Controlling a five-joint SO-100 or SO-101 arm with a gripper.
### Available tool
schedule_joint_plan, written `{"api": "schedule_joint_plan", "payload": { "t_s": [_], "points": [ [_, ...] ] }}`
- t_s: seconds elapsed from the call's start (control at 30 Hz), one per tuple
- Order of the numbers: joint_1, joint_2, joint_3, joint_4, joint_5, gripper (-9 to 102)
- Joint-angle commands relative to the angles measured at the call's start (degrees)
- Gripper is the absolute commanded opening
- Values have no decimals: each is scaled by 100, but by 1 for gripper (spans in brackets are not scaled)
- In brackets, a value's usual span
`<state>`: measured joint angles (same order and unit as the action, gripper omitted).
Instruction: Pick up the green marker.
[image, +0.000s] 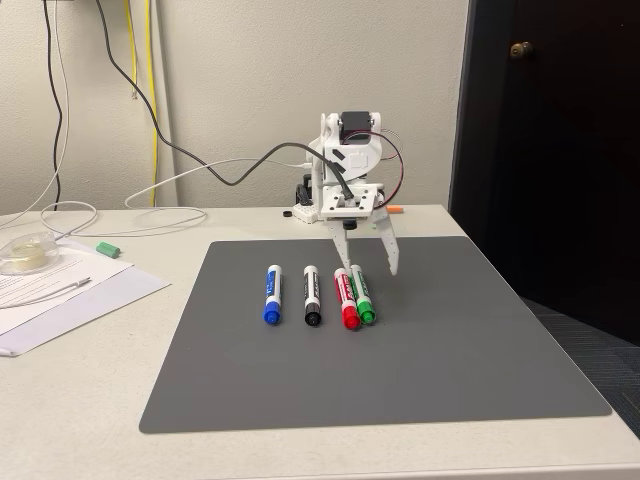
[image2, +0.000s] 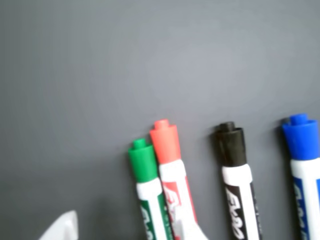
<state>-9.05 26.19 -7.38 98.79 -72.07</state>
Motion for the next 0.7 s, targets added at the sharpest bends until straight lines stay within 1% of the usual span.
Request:
{"api": "schedule_joint_plan", "payload": {
  "t_s": [0.0, 0.27, 0.67],
  "points": [
    [114, 202, -193, 53, -97, 30],
    [149, -149, -237, 0, -158, 30],
    [-79, -352, -246, -229, 9, 30]
  ]
}}
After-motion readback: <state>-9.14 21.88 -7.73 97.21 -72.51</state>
